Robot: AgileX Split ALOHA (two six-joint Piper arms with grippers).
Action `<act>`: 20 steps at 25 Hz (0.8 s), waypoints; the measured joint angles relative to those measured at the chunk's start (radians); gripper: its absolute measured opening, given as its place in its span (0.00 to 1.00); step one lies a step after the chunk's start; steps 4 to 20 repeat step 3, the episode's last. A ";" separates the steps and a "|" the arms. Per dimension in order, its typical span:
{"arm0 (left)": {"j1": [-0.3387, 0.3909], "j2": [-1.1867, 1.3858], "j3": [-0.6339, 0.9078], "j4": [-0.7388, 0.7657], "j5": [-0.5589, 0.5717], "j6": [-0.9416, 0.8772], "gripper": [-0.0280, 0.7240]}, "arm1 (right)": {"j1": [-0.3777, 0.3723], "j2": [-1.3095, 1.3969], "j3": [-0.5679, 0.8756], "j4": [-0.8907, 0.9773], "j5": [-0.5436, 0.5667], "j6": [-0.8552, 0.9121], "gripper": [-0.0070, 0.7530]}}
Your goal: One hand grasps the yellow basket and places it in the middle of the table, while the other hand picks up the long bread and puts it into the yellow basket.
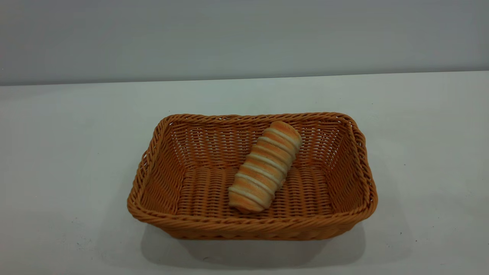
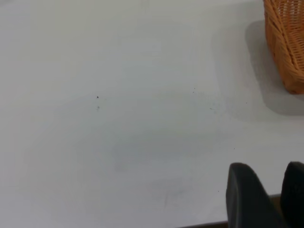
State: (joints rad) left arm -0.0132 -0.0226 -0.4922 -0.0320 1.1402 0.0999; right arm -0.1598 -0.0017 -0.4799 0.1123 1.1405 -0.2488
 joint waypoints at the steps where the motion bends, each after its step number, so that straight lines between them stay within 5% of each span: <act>1: 0.000 0.000 0.000 0.000 0.000 0.000 0.36 | 0.000 0.000 0.000 0.000 0.000 0.000 0.36; 20: 0.000 0.000 0.000 0.000 0.000 0.000 0.36 | 0.000 0.000 0.000 0.000 0.000 0.000 0.36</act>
